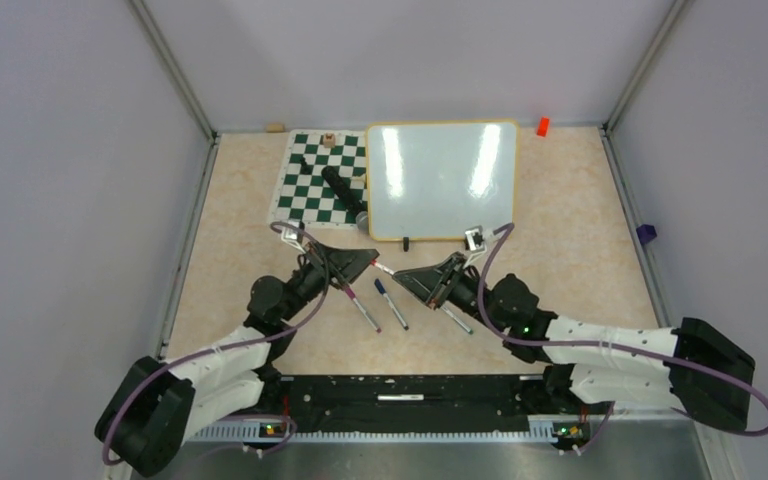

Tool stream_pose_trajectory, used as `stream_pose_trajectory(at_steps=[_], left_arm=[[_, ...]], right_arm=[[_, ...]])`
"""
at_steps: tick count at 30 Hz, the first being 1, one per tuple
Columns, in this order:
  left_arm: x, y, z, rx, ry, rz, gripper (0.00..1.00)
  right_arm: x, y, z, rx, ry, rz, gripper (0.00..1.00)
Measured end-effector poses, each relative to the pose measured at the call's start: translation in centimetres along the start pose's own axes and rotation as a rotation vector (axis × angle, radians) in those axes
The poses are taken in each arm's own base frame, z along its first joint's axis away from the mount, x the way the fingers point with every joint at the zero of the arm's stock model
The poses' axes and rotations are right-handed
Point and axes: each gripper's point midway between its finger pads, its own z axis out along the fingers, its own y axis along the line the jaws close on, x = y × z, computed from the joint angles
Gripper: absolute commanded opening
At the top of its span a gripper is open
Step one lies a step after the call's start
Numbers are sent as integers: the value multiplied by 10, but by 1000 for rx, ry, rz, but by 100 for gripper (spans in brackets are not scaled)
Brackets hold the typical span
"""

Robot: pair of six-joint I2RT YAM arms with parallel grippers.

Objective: Write a sentence on the whiteboard
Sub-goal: Open the pen cap from the whiteboard marker, then place the pen cap at the center of the board.

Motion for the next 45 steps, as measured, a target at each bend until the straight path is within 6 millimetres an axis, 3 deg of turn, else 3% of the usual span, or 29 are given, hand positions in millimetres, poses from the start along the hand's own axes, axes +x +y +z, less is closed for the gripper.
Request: stream_pose_trajectory(at_steps=[1, 7, 10, 12, 23, 30, 38, 45], left_arm=[[-1, 1, -2, -10, -8, 1, 0], [-63, 12, -23, -104, -250, 81, 0], [-89, 28, -41, -207, -347, 135, 0], [-95, 41, -50, -277, -372, 158, 0], [-73, 141, -95, -732, -272, 136, 0], [-60, 189, -123, -1013, -152, 106, 0], [-48, 208, -141, -1121, -80, 96, 0], [-45, 211, -150, -1155, -56, 118, 14]], right_arm=[[2, 0, -4, 1, 11, -1, 0], [-12, 0, -39, -4, -31, -1, 0], [-13, -4, -52, 13, -33, 2, 0], [-11, -11, -58, 42, -26, -1, 0], [12, -72, -77, 308, 79, -98, 0], [23, -91, -70, 433, 191, -208, 0], [28, -101, -60, 508, 264, -277, 0], [28, -115, -64, 599, 286, -298, 0]])
